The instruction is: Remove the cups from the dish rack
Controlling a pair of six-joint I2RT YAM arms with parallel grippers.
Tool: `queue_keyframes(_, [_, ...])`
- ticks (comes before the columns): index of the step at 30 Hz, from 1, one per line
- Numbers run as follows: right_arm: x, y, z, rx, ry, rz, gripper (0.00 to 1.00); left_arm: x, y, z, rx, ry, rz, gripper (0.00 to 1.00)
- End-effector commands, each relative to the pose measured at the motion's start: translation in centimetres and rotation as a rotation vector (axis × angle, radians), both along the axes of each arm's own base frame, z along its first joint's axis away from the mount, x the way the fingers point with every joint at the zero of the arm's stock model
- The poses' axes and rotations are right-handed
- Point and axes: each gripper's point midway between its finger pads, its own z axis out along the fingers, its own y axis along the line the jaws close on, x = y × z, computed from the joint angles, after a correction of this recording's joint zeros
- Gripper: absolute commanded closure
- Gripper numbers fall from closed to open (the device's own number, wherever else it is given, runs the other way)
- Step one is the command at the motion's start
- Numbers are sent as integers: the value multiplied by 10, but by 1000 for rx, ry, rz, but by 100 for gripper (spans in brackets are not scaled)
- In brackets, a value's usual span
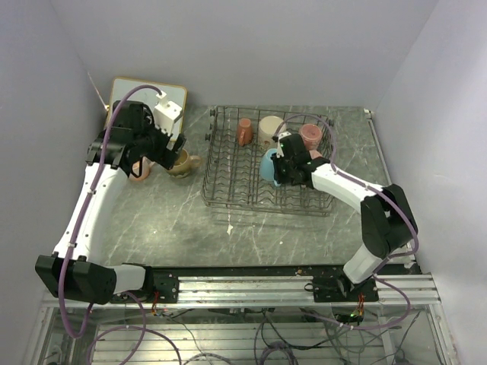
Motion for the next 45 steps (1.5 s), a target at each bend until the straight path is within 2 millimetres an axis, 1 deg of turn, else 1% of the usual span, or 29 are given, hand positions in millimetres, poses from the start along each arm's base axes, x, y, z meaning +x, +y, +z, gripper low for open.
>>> queue_keyframes(1, [24,9,84,97,-195,-33,100,-12,-8,-2,-2,-6,-70,1])
queue_keyframes(5, [26,16,123,178,-245,-40,100,-18,-16,-2,-31,-3,-114,1])
queue_keyframes(6, [24,20,132,210,-249,-34,100,-20,-19,-1,-44,-1,-132,1])
queue_keyframes(8, [17,35,150,317,-234,-7,100,-24,-26,2,-64,-7,-172,1])
queue_keyframes(12, [-8,73,186,576,-157,85,100,-32,-38,7,-108,-36,-243,1])
queue_keyframes(15, [-31,95,215,780,-106,162,100,-44,-49,3,-144,-18,-321,1])
queue_keyframes(17, [-52,110,235,941,-57,243,100,-49,-54,6,-168,-26,-355,1])
queue_keyframes(19, [-72,119,253,1107,8,311,100,-53,-58,11,-184,-46,-382,1])
queue_keyframes(22, [-91,125,264,1266,102,353,100,-56,-63,19,-208,-84,-407,1])
queue_keyframes(23, [-97,125,266,1319,135,358,100,-57,-65,22,-216,-96,-418,1])
queue_keyframes(26, [-113,125,279,1461,208,395,100,-59,-70,30,-243,-138,-440,1])
queue_keyframes(30, [-133,134,291,1576,312,436,100,-60,-76,46,-288,-226,-459,1])
queue_keyframes(33, [-154,143,303,1655,360,506,100,-62,-82,58,-330,-276,-485,0])
queue_keyframes(34, [-158,147,305,1675,377,519,100,-63,-84,61,-346,-280,-488,0])
queue_keyframes(36, [-167,155,308,1705,400,533,100,-66,-86,59,-361,-259,-503,0])
queue_keyframes(40, [-170,165,311,1717,412,506,100,-82,-87,48,-356,-221,-540,1])
queue_keyframes(43, [-161,165,319,1738,388,447,100,-96,-83,43,-345,-247,-535,0])
queue_keyframes(45, [-150,164,328,1771,353,371,100,-107,-80,44,-338,-294,-535,0])
